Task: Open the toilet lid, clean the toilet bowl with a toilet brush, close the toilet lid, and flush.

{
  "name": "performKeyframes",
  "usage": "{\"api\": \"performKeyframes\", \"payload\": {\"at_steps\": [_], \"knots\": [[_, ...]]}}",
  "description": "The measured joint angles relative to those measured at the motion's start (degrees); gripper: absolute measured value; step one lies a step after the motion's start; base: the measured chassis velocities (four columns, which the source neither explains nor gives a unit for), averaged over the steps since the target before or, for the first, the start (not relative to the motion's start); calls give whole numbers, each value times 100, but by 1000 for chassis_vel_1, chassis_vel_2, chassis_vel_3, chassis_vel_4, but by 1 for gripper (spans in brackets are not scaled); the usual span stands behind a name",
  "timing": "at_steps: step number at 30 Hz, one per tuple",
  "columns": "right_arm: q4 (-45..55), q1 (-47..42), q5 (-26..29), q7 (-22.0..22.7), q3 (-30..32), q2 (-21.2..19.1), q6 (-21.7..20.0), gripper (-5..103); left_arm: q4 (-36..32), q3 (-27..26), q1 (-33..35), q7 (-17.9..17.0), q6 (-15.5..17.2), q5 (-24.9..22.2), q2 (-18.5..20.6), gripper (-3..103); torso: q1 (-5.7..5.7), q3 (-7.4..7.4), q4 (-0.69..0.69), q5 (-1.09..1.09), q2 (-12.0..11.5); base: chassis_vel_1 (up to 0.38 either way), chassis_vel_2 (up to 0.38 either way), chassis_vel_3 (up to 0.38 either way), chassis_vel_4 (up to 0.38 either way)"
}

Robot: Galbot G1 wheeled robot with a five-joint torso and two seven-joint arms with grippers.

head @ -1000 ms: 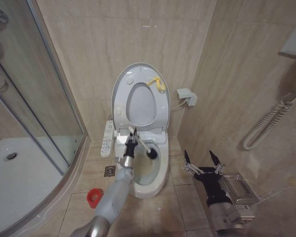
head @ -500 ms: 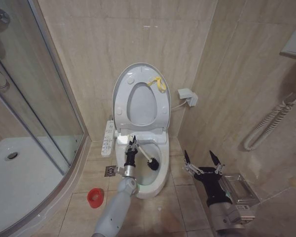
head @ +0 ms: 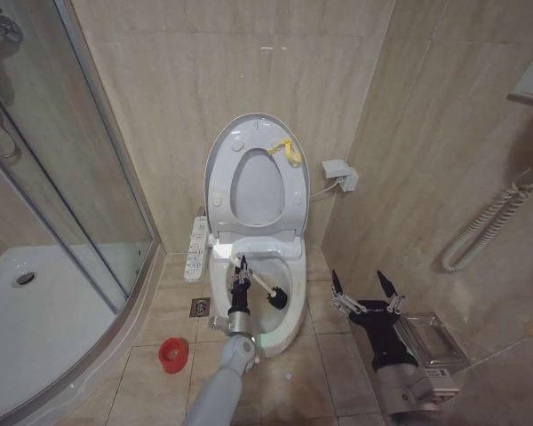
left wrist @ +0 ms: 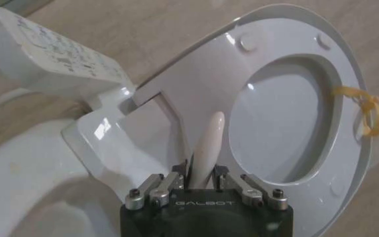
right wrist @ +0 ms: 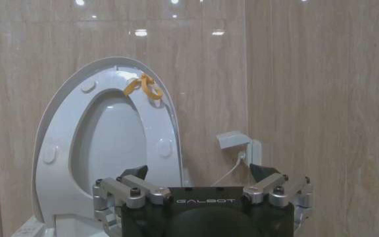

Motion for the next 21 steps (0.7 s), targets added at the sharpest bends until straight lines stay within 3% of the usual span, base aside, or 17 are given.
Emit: {"api": "performKeyframes", "payload": {"at_steps": [5, 8, 18, 21], "knots": [[0, 0, 0, 0, 0, 0, 0, 100, -577, 32, 273, -391, 39, -53, 0, 24, 1, 0, -1, -1, 0, 0, 0, 0, 0], [0, 0, 0, 0, 0, 0, 0, 100, -788, -2, 440, -456, 42, -63, 28, 24, 1, 0, -1, -1, 0, 0, 0, 0, 0], [0, 0, 0, 0, 0, 0, 0, 100, -710, -238, 413, 68, 93, -382, 106, 24, 0, -1, -2, -2, 0, 0, 0, 0, 0], [0, 0, 0, 0, 0, 0, 0, 100, -138, -305, 143, 174, 68, 188, 160, 24, 0, -1, 5, 3, 0, 0, 0, 0, 0]]}}
